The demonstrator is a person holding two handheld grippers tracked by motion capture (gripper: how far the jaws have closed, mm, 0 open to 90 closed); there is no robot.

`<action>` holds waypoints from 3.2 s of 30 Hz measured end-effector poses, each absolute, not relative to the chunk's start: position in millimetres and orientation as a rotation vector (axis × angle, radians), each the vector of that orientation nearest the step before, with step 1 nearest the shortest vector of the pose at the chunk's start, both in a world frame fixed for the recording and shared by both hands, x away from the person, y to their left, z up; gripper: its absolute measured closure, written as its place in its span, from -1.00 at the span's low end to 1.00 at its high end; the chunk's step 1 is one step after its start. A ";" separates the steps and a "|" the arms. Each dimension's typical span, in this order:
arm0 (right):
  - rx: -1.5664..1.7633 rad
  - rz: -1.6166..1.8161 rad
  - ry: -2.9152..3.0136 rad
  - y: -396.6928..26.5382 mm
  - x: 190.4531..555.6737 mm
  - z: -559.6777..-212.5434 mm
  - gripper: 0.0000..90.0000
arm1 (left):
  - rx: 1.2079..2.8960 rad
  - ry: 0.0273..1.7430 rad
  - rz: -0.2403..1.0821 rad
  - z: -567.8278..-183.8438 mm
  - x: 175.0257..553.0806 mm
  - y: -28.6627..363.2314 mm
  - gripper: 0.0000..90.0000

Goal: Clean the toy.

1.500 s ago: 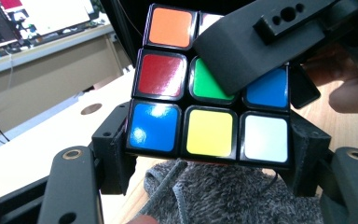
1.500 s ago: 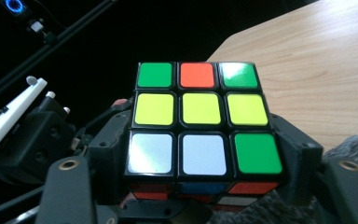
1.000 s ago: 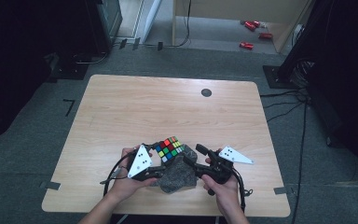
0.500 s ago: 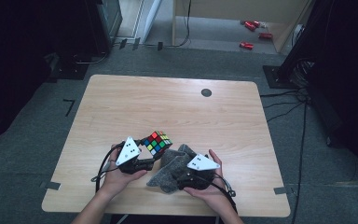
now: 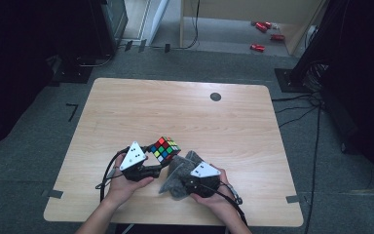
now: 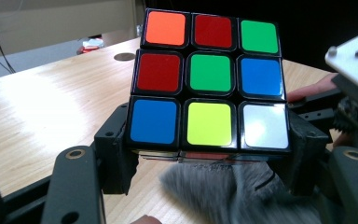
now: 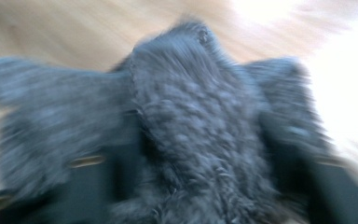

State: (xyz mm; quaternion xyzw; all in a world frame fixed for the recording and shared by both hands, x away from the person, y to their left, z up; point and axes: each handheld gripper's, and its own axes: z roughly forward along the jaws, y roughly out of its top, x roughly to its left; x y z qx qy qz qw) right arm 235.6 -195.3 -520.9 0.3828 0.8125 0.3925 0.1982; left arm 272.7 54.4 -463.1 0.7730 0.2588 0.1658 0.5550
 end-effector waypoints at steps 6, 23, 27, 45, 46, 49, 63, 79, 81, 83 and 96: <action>1.126 1.211 2.183 -218.7 235.3 -505.1 0.62 | 1.901 0.577 0.434 -469.0 271.1 48.8 -0.23; 0.948 1.469 1.936 -211.5 207.5 -454.6 0.62 | 2.136 0.478 0.490 -484.7 253.7 3.8 -0.23; 0.920 1.467 1.960 -206.2 205.2 -455.9 0.62 | 2.177 0.476 0.519 -485.4 250.5 -2.9 -0.23; 0.940 1.547 1.938 -204.4 204.5 -454.5 0.64 | 2.162 0.420 0.537 -480.1 240.3 -11.7 -0.22; 0.968 1.542 1.920 -209.4 205.9 -453.9 0.64 | 2.153 0.420 0.531 -480.1 240.8 -10.5 -0.22; 1.052 1.555 1.873 -226.4 212.3 -454.1 0.64 | 2.119 0.415 0.506 -477.8 242.0 -6.3 -0.22; 1.248 1.734 1.852 -253.9 228.1 -469.6 0.64 | 1.902 0.358 0.432 -460.7 238.2 12.3 -0.22; 1.197 1.730 1.858 -248.9 222.1 -463.2 0.62 | 1.951 0.332 0.395 -465.0 238.1 7.0 -0.22; 1.229 1.709 1.869 -249.2 224.2 -471.2 0.62 | 1.956 0.334 0.401 -465.4 238.2 6.6 -0.22; 1.247 1.690 1.883 -249.5 225.7 -475.1 0.62 | 1.955 0.336 0.404 -466.3 238.6 6.5 -0.22; 1.318 1.311 1.727 -297.9 242.6 -482.7 0.59 | 1.996 0.611 0.390 -486.7 275.6 18.1 -0.22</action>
